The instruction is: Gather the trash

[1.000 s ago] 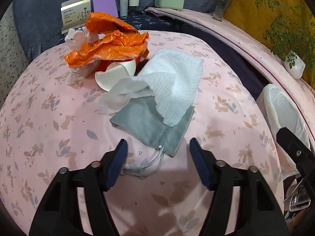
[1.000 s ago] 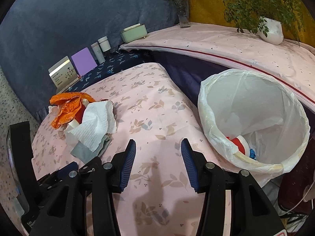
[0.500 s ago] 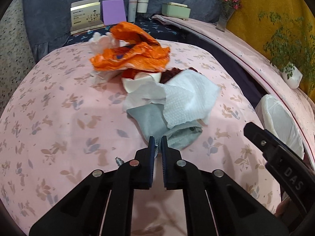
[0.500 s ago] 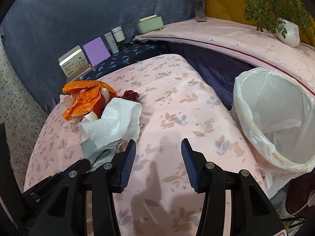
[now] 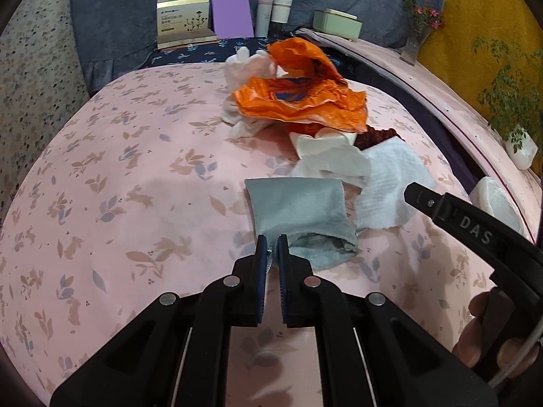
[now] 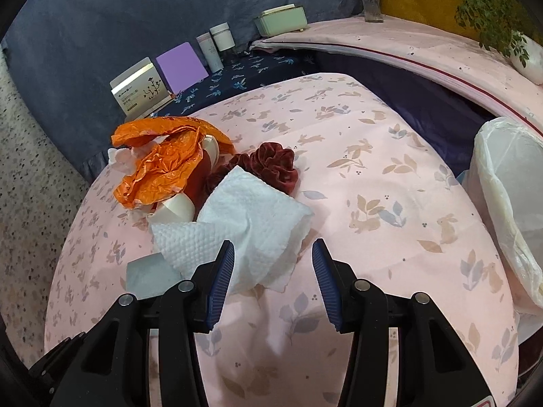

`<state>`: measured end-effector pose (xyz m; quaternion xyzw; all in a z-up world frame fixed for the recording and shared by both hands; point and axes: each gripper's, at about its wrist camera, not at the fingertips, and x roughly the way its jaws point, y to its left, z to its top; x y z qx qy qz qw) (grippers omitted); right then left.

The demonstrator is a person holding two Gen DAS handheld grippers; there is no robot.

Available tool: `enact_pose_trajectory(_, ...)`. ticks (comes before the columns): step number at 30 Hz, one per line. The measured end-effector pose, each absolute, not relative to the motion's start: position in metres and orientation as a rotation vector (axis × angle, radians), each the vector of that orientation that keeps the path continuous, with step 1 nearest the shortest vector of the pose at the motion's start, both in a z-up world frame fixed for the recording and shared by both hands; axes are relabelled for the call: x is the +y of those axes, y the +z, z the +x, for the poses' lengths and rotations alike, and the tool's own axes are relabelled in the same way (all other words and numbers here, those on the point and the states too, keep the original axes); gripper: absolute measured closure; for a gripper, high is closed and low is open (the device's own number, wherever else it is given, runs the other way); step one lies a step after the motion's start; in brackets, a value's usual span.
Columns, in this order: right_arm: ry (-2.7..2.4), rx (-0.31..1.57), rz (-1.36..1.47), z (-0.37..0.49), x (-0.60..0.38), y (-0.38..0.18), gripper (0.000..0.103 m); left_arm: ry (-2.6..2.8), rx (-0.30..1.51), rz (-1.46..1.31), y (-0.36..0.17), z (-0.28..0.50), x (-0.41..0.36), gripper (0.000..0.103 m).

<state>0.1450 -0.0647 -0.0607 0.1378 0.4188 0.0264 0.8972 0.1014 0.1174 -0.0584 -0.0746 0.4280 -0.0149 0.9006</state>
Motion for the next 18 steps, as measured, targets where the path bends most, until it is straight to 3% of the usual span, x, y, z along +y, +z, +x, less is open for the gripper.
enact_pose_trajectory(4,0.046,0.898,0.289,0.156,-0.062,-0.073,0.056,-0.024,0.889,-0.164,-0.062,0.106,0.124,0.097)
enact_pose_trajectory(9,0.072,0.909,0.309,0.156,-0.059,-0.075,0.095,-0.018,0.884,-0.169,-0.063,0.109,0.127,0.097)
enact_pose_trajectory(18,0.083,0.831,0.335,0.127,-0.066,-0.043,0.099,-0.034,0.845,-0.145,-0.043,0.103,0.112,0.097)
